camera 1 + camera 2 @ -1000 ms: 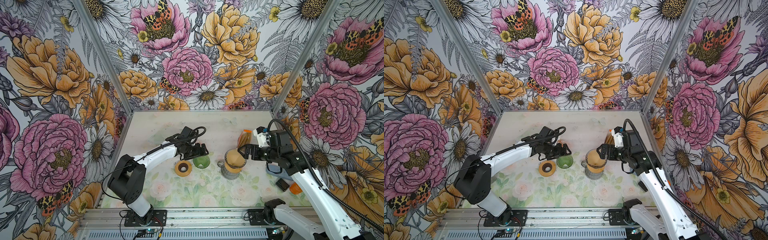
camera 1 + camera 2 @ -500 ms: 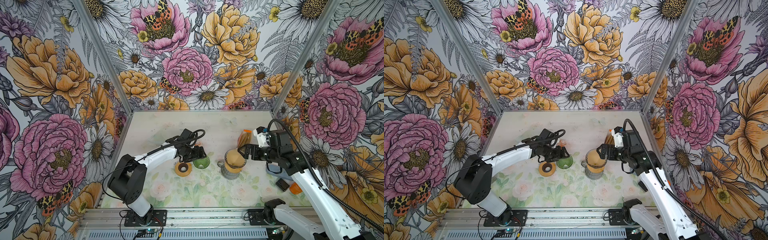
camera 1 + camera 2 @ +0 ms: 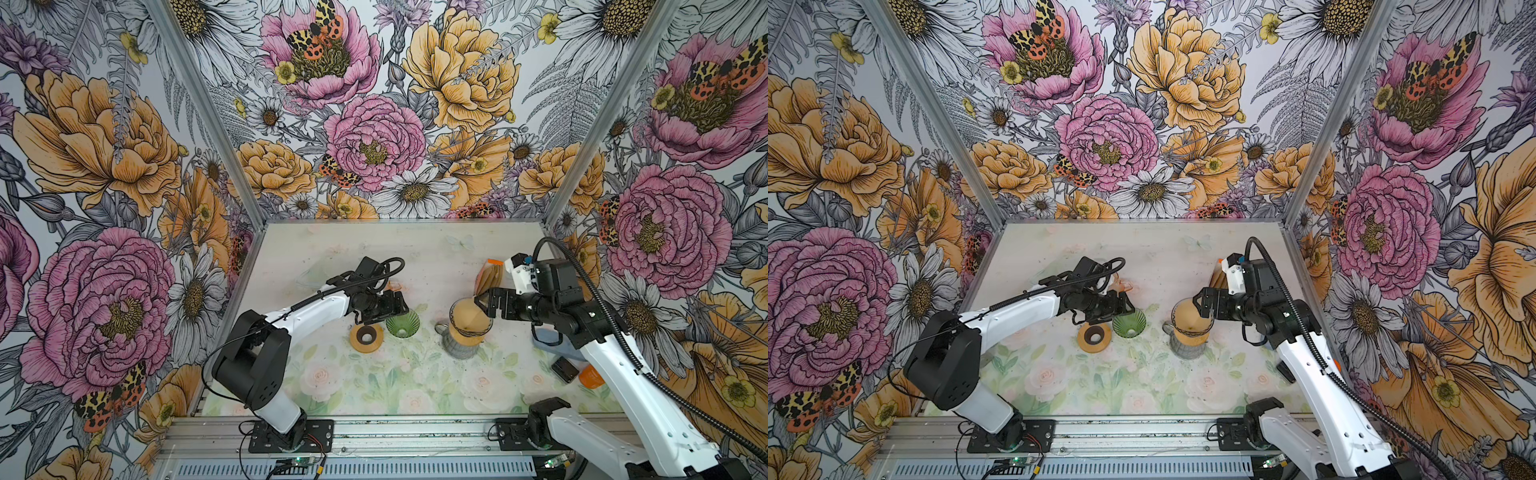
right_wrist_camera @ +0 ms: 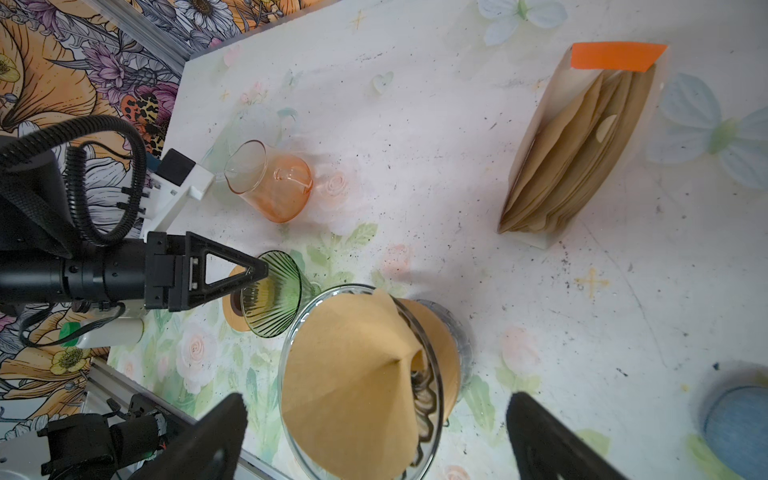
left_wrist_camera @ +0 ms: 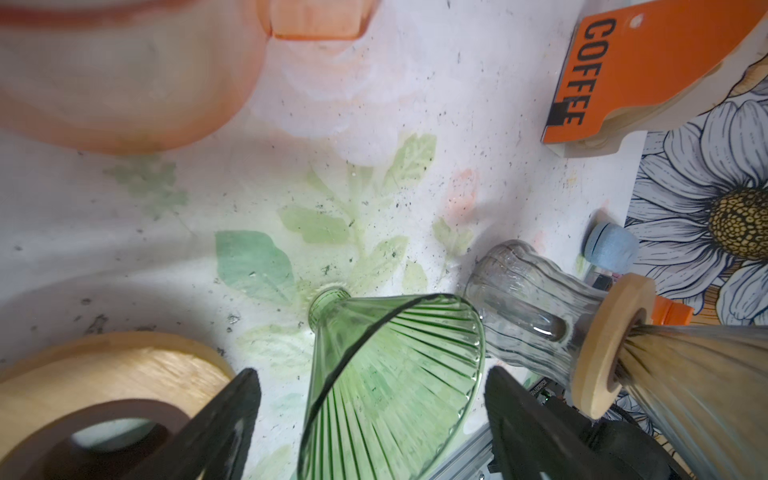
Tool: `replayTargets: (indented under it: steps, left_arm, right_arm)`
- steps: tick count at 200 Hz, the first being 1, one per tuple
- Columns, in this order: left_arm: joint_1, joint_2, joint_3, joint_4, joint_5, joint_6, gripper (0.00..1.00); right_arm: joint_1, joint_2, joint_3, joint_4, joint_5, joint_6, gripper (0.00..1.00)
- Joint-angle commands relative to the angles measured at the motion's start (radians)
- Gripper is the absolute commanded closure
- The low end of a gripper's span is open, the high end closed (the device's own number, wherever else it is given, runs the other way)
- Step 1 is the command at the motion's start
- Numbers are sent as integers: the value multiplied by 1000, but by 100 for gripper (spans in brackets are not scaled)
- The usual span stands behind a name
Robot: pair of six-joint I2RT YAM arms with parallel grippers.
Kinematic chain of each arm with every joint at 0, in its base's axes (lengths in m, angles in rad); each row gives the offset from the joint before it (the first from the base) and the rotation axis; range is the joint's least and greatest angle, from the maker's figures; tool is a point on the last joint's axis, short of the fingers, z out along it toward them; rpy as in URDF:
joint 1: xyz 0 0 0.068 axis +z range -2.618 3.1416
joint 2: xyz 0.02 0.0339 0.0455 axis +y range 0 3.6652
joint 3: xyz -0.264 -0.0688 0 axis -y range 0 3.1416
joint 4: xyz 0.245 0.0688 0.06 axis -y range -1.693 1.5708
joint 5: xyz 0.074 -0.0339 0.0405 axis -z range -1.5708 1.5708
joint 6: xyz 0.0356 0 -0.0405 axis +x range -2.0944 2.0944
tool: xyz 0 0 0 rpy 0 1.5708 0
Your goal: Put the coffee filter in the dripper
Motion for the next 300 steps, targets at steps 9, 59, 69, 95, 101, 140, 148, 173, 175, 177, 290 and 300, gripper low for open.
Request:
replayTargets:
  steps: [9,59,69,95,101,140,148,173,175,177,290,300]
  left_arm:
    - [37,-49,66,-68,-90,37,13]
    - [100,7,187,-149,-184,83,5]
    - [111,30,211,-163,-201,88,4]
    - [132,78,251,-172,-211,91,4]
    - [133,88,259,-175,-212,93,4]
    - [146,144,303,-191,-237,100,4]
    - [145,150,310,-190,-243,101,4]
    - [146,173,337,-191,-244,108,5]
    - [145,176,339,-191,-244,108,5]
    - [146,177,340,-190,-245,109,5]
    - [162,312,469,-196,-293,155,9]
    - [162,323,485,-196,-300,166,9]
  right_arm:
    - [7,-2,-3,0,18,-8,1]
    - [7,-3,-4,-1,23,-13,1]
    - [7,-3,-3,-1,26,-13,1]
    - [7,-8,-7,-3,30,-17,0]
    - [8,-10,-8,-4,31,-19,1]
    - [7,-10,-10,-11,41,-22,0]
    - [7,-9,-10,-11,42,-22,1]
    - [7,-4,-8,-11,45,-22,1]
    - [6,-3,-9,-11,45,-22,1]
    - [6,-4,-8,-11,45,-20,0]
    - [6,-16,-7,-14,46,-15,0]
    - [7,-15,-5,-14,45,-15,1]
